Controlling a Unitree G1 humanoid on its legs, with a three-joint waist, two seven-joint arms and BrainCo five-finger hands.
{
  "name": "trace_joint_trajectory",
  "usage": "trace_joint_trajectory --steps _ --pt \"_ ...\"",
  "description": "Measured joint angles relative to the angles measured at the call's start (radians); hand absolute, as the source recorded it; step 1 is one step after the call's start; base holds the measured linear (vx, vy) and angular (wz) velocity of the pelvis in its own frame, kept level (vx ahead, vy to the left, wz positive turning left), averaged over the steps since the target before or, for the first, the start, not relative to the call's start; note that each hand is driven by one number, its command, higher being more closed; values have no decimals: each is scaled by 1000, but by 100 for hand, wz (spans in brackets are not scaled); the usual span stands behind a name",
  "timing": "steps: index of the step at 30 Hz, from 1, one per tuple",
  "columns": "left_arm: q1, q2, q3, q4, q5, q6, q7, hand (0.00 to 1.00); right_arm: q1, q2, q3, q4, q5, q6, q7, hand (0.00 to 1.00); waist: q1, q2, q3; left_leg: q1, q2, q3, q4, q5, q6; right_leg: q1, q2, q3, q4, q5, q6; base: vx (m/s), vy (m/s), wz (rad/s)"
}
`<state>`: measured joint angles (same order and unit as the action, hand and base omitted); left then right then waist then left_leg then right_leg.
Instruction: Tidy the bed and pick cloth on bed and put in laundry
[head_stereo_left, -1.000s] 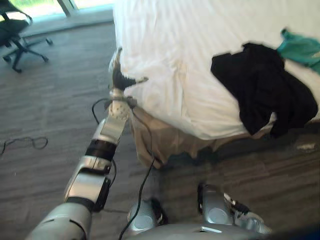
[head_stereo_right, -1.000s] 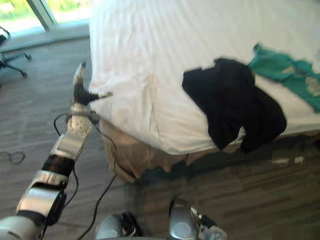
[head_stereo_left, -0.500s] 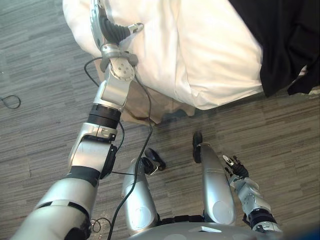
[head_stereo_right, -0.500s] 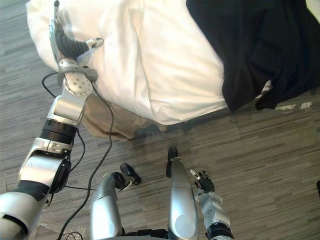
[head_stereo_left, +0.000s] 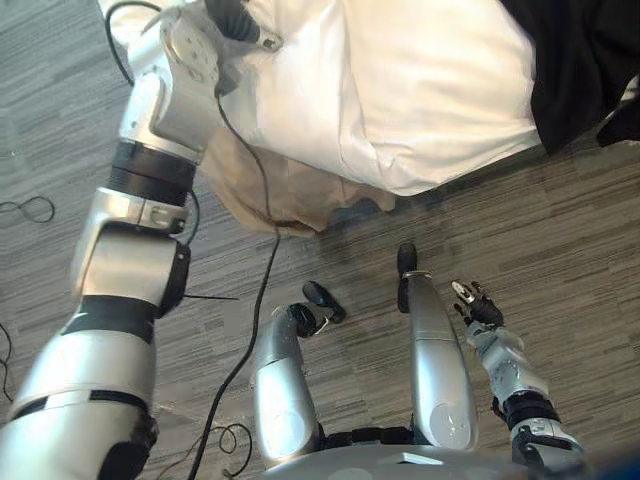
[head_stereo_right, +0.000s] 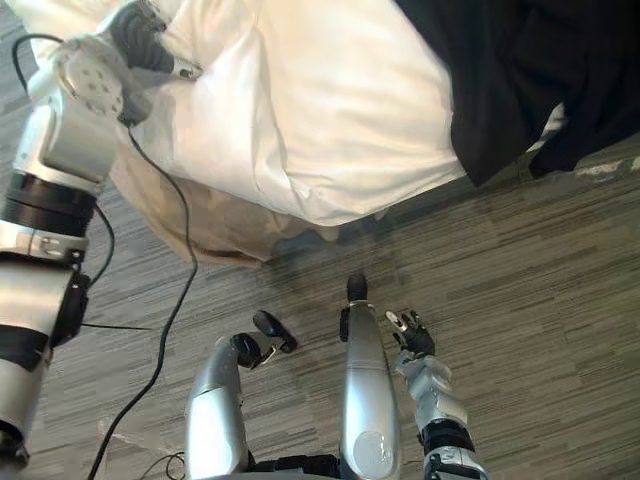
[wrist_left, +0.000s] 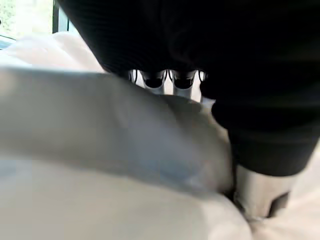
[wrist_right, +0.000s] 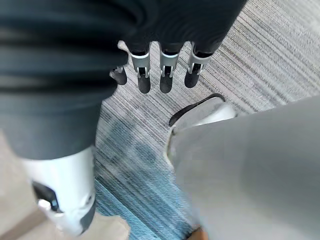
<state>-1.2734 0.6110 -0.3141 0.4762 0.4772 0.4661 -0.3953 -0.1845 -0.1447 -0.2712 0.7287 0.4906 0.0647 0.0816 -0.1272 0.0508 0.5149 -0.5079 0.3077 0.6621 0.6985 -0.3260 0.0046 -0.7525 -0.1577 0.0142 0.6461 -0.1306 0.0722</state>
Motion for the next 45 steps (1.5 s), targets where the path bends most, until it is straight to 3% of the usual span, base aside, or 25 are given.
trace_joint_trajectory --steps 2,5,8,11,14,16,17,20,25,28,33,39,40,45 --pt "16 11 -2 0 -19 22 -44 100 0 -2 -10 2 0 0 3 0 -17 5 -1 28 -17 13 -25 2 4 20 -13 4 -12 2 3 65 41 -3" --pt "75 33 -1 0 -28 65 -160 100 10 -8 -56 2 -4 -9 9 0 -29 33 -3 90 -51 21 -77 9 5 76 -30 3 -42 3 6 73 23 1" --pt "147 41 19 0 -87 67 -236 100 38 -24 -77 5 -6 -22 15 0 -33 49 -6 159 -89 32 -146 30 1 132 -54 0 -67 2 8 79 -6 2" --pt "263 44 80 14 -186 14 -263 100 70 -29 -94 6 -27 -36 12 0 -31 67 -16 229 -118 32 -212 53 -7 198 -65 -13 -99 1 9 79 -32 5" --pt "409 43 89 33 -263 -101 -259 100 115 -34 -105 13 -55 -36 -10 0 -25 98 -42 306 -145 25 -282 79 -18 277 -81 -42 -130 0 10 81 -17 14" --pt "510 38 87 64 -298 -182 -241 100 144 -32 -103 37 -67 -31 -21 0 -18 108 -94 324 -162 14 -318 92 -24 302 -92 -64 -145 -11 22 77 -29 23" --pt "571 38 87 68 -311 -223 -217 0 159 -29 -99 52 -75 -23 -27 0 -12 106 -120 340 -169 11 -343 104 -28 319 -96 -78 -156 -11 22 105 -33 27" --pt "682 25 85 53 -354 -317 -135 0 215 -21 -62 62 -83 -1 -43 0 15 94 -171 397 -172 -15 -399 129 -41 409 -96 -125 -202 -11 21 92 -31 29" --pt "868 27 92 -4 -452 -417 -77 0 283 27 -17 119 -50 18 -16 0 43 34 -287 479 -171 -42 -480 162 -69 551 -86 -214 -295 -11 21 78 -19 33" --pt "984 15 116 -25 -457 -464 -54 0 317 61 -8 148 -22 33 -14 0 66 11 -325 533 -175 -47 -542 185 -84 628 -68 -243 -372 5 23 91 -1 14" --pt "1156 -83 175 6 -440 -525 42 0 348 63 -14 217 -5 50 -15 0 69 -4 -372 599 -179 -72 -629 211 -102 742 -33 -289 -506 44 27 103 -5 14" --pt "1303 -244 251 203 -332 -536 203 0 363 65 -14 251 -4 62 -13 0 68 -18 -387 663 -175 -94 -663 215 -108 841 -13 -332 -574 51 28 89 -3 11" --pt "1346 -271 275 236 -328 -535 252 0 371 66 -14 252 -3 66 -9 0 75 -23 -391 668 -171 -98 -662 215 -108 855 -10 -338 -576 51 27 92 -9 28" --pt "1461 -342 396 318 -329 -531 362 0 382 68 -14 267 13 74 -1 0 119 -50 -417 702 -161 -124 -662 215 -108 909 -1 -362 -577 52 25 56 -10 23"
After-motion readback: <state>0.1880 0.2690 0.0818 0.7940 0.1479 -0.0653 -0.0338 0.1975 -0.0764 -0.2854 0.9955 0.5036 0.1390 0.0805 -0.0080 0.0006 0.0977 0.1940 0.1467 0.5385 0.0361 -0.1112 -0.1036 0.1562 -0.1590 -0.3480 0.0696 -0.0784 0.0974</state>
